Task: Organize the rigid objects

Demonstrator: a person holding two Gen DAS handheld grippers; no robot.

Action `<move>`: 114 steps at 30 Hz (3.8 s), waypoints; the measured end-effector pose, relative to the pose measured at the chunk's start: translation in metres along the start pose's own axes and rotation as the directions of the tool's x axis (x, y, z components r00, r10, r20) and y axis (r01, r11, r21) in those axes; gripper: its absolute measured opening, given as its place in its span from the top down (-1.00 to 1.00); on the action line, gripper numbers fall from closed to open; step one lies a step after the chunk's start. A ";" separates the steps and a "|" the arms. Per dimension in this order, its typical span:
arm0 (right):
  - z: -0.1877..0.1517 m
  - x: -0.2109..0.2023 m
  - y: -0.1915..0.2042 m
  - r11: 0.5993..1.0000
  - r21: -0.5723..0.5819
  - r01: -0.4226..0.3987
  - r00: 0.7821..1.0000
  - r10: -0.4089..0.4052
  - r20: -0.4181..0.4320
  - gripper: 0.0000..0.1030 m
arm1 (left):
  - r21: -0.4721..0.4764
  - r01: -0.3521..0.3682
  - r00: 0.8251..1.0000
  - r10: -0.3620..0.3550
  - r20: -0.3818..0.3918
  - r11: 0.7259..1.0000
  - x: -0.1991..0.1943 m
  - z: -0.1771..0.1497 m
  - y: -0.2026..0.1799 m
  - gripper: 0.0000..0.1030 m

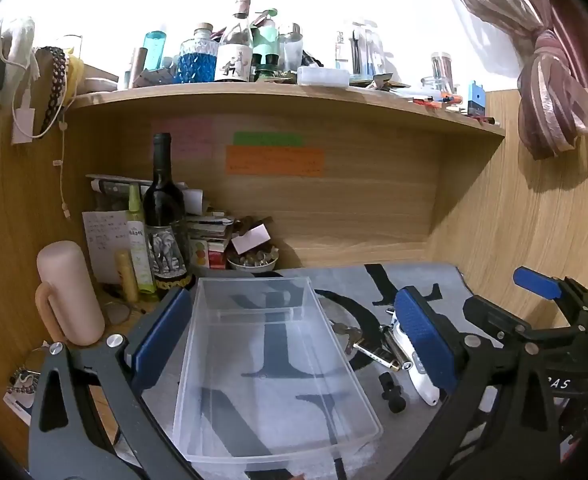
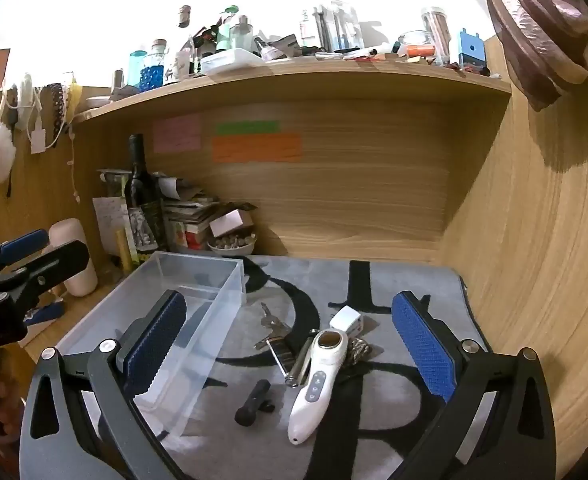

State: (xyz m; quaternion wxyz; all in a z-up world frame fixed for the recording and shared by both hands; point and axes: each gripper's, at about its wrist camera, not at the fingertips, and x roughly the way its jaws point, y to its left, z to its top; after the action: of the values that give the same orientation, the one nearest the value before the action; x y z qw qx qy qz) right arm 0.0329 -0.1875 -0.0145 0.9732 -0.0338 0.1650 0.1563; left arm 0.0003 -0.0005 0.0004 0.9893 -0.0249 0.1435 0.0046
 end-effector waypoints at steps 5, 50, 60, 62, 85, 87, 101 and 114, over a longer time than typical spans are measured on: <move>0.000 0.001 0.001 1.000 0.004 0.004 1.000 -0.004 0.004 -1.00 | 0.010 -0.005 1.000 0.005 0.012 1.000 -0.003 0.001 -0.004 -1.00; -0.002 0.007 -0.001 1.000 0.005 -0.001 1.000 0.001 -0.003 -1.00 | 0.029 0.009 1.000 -0.008 -0.007 1.000 0.009 -0.002 -0.008 -1.00; -0.001 0.007 -0.001 1.000 0.005 0.000 1.000 0.001 -0.004 -1.00 | 0.027 0.014 1.000 -0.014 -0.010 1.000 0.012 -0.003 -0.007 -1.00; -0.001 0.007 -0.001 1.000 0.005 0.000 1.000 0.000 -0.004 -1.00 | 0.027 0.015 1.000 -0.015 -0.011 1.000 0.011 -0.004 -0.007 -1.00; 0.003 0.012 0.000 1.000 0.010 -0.004 1.000 0.004 -0.005 -1.00 | 0.027 0.046 0.997 -0.045 -0.065 0.999 0.020 -0.009 -0.001 -1.00; 0.005 0.016 -0.001 1.000 0.017 -0.004 1.000 0.004 -0.010 -0.99 | 0.009 0.053 0.995 -0.053 -0.081 0.999 0.022 -0.009 0.004 -1.00; 0.002 0.045 -0.011 0.999 0.023 0.024 0.997 -0.022 -0.079 -0.88 | -0.065 -0.028 0.957 0.008 -0.289 0.998 0.061 -0.010 0.068 -0.45; -0.005 0.075 -0.038 0.996 0.031 0.083 0.977 -0.075 -0.201 -0.51 | -0.009 -0.036 0.843 0.026 -0.537 0.999 0.111 -0.029 0.109 0.32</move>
State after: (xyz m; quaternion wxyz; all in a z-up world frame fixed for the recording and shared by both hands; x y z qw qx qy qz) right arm 0.1103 -0.2022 -0.0434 0.9577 -0.0370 0.2633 0.1100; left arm 0.0971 0.1071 -0.0644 0.9093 -0.0320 0.4146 0.0149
